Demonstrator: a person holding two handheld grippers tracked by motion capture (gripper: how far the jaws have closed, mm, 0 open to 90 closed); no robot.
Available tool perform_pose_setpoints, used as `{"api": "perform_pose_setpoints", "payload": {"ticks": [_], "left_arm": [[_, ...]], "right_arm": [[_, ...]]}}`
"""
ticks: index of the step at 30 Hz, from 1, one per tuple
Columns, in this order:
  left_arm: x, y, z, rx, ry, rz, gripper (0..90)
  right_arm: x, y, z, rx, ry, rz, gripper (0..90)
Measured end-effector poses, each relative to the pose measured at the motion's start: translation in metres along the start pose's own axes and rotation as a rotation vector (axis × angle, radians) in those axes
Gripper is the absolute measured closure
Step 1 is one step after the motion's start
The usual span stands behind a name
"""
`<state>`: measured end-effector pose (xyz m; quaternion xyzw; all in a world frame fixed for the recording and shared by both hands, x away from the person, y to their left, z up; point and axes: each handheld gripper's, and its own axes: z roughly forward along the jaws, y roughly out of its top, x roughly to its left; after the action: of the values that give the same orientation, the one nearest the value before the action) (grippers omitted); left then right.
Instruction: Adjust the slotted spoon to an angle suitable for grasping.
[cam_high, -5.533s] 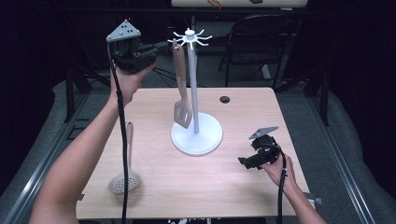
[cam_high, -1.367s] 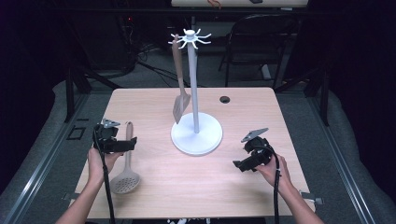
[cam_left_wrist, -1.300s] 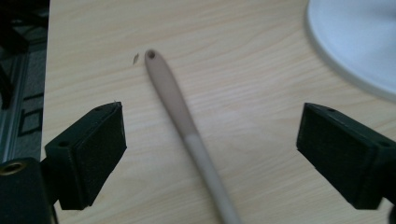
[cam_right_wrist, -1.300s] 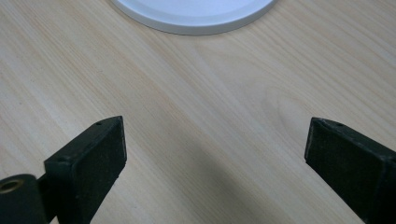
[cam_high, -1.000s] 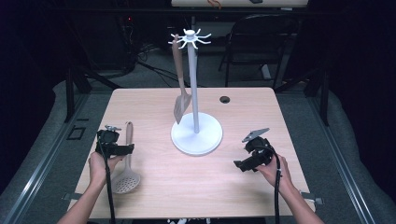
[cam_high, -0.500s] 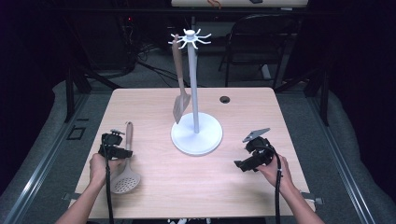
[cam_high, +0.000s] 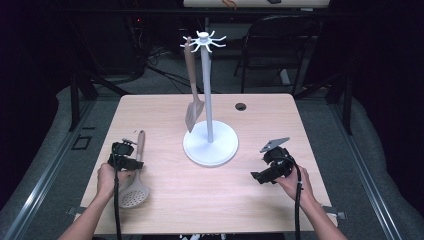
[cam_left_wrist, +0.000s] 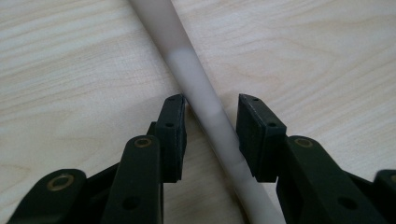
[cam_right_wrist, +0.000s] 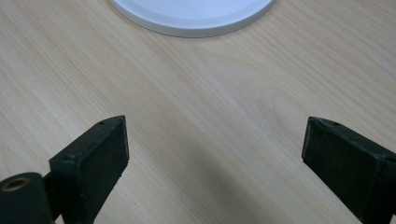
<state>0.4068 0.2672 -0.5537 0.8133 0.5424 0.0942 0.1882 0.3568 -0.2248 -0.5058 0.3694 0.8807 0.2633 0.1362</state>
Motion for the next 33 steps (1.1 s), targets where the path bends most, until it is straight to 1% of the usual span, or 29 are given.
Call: {"api": "perform_pose_setpoints", "payload": {"ticks": [2,3,4,6,9,12,15,16,21,24,27,28,29,32,33], "left_arm": [[-0.0008,0.0006,-0.0006,0.009,-0.009,0.016,64.4],[-0.001,0.001,-0.0008,0.014,-0.012,0.026,64.9],[-0.0016,0.0012,-0.0013,0.022,-0.02,0.027,65.3],[-0.0015,0.0013,-0.002,0.03,-0.026,0.044,66.1],[-0.0005,-0.0001,-0.0027,0.03,-0.055,0.057,67.6],[-0.0004,-0.0014,-0.0042,0.045,-0.059,0.093,69.0],[-0.0001,-0.003,-0.0053,0.052,-0.067,0.106,70.4],[0.0007,-0.0033,-0.0059,0.058,-0.066,0.118,70.6],[0.0029,-0.0055,-0.0073,0.07,-0.088,0.13,71.9],[0.0034,-0.0057,-0.0073,0.075,-0.09,0.137,72.2],[0.002,-0.0053,-0.0071,0.086,-0.088,0.138,71.6],[0.001,-0.0049,-0.0071,0.087,-0.084,0.154,71.4],[0.0003,-0.0044,-0.0077,0.099,-0.089,0.154,70.8],[-0.0005,-0.0035,-0.0058,0.113,-0.091,0.154,65.1],[-0.0011,-0.0034,-0.0054,0.113,-0.093,0.141,62.6]], "right_arm": [[0.0006,-0.0006,0.0001,-0.009,-0.005,0.01,6.7],[0.0,-0.0004,-0.0006,-0.001,-0.004,0.002,6.7],[0.0,-0.0005,-0.0008,0.0,-0.005,0.003,6.7],[-0.0001,-0.0008,-0.0006,-0.003,-0.002,0.005,6.7],[-0.0003,-0.0008,-0.001,0.001,-0.006,0.004,6.7],[-0.0003,-0.0008,-0.0012,-0.002,-0.005,0.002,6.7],[-0.0007,-0.0006,-0.0011,0.002,-0.005,0.001,6.7],[-0.0004,-0.0007,-0.001,0.001,-0.004,0.002,6.7],[-0.0009,-0.0007,-0.0013,-0.002,0.002,0.006,6.7],[-0.0012,-0.001,-0.0001,-0.003,0.011,0.009,6.7],[-0.001,-0.0007,-0.001,0.006,-0.002,0.002,6.8],[-0.0006,-0.0006,-0.0012,0.005,-0.003,0.003,6.8],[-0.0003,-0.0007,-0.0012,0.003,-0.002,0.004,6.7],[-0.0005,-0.0008,-0.0017,0.001,-0.001,0.002,6.8],[-0.0005,-0.0008,-0.0015,-0.002,-0.003,0.003,6.8]]}}
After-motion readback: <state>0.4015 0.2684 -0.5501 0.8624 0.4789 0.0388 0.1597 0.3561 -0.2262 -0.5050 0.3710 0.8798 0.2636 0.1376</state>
